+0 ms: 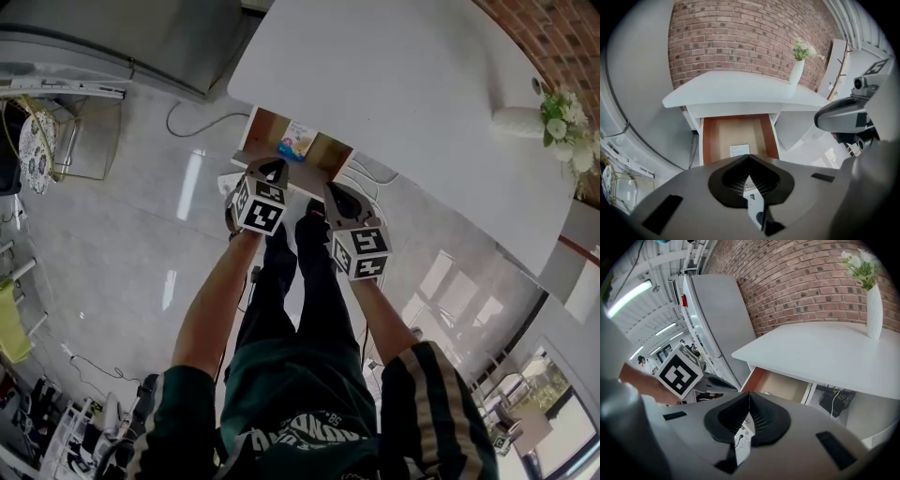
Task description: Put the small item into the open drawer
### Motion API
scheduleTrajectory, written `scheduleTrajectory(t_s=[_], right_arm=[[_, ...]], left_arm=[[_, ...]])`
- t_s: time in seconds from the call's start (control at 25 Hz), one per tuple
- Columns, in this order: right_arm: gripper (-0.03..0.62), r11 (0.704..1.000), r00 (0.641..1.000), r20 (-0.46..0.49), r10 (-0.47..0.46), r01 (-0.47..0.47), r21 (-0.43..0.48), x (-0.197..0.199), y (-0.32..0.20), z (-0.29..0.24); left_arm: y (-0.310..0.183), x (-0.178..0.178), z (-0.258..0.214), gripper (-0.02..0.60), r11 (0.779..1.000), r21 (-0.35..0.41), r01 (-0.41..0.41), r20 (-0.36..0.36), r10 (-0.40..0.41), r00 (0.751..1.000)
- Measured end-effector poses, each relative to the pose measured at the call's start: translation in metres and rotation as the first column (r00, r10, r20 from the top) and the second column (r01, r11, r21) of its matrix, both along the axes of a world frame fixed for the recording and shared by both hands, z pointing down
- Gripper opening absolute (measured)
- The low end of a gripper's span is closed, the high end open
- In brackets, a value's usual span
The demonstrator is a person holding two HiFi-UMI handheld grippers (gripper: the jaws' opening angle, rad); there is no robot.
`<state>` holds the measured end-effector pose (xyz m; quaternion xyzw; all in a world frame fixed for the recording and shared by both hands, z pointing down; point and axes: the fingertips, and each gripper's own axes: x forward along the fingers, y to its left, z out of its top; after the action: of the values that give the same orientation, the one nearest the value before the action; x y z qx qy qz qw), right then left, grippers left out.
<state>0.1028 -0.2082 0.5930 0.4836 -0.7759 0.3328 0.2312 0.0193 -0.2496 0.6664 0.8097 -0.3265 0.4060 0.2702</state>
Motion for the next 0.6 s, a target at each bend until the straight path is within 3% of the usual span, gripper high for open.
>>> scheduleTrajectory(t_s=[0.36,0.6], right_arm=[[0.025,0.995,1.0,-0.022,0.0,0.002,0.096,-0.007,-0.004,-0.069],[0.025,0.98,1.0,-0.026,0.008,-0.003,0.2,-0.006,-0.015,-0.128]], left_arm=[[0.013,-0.013,-0.091,0.015,0.991,0.134,-0.022,-0.044,0.028,0.999],[0.007,-0.03,-0.148,0.015,0.977,0.213,0.013,-0.065,0.001,0.998]])
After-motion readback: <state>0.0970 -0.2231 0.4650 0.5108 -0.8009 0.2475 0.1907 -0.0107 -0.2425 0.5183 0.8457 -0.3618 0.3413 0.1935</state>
